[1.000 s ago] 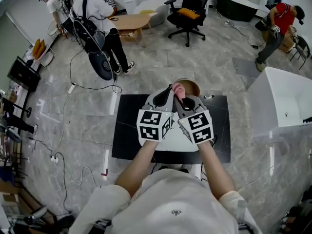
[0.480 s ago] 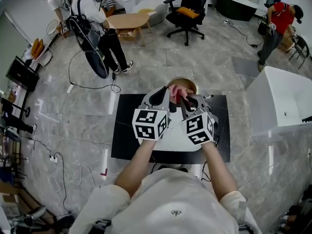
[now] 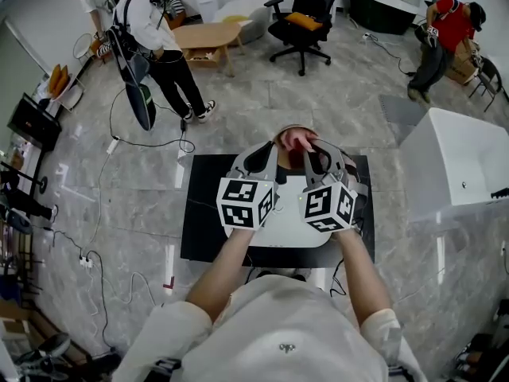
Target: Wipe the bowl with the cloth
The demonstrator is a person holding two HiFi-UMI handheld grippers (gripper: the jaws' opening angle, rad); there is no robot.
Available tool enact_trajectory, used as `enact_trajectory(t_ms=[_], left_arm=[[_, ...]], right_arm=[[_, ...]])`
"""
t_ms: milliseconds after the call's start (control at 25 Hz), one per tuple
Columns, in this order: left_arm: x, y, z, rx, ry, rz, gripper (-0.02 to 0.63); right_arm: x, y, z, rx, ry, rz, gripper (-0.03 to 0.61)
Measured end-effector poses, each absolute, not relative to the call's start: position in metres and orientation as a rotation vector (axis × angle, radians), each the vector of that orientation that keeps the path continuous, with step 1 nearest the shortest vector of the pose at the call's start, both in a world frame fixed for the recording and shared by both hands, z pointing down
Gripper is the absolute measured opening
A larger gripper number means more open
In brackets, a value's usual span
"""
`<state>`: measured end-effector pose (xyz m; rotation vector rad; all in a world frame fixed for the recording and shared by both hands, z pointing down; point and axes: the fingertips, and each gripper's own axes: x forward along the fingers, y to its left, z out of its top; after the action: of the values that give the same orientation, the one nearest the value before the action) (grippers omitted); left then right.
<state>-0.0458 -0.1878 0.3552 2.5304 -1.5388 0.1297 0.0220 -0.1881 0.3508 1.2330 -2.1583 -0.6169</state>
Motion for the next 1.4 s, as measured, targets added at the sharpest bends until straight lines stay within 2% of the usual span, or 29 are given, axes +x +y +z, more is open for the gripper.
enact_trajectory(t_ms=[840,1400], left_arm=[[-0.026,-0.184,0.364,2.604,-1.481,0.261,0.020],[-0.039,-0.194,0.366,2.562,-1.507,0.237,0.020]], right_arm=[[-0.011,-0.187,0.342,1.149,-2.154,-0.734,0.015],[0.019,-0.199,0.350,1.206,-2.069,-0.714,0.015]])
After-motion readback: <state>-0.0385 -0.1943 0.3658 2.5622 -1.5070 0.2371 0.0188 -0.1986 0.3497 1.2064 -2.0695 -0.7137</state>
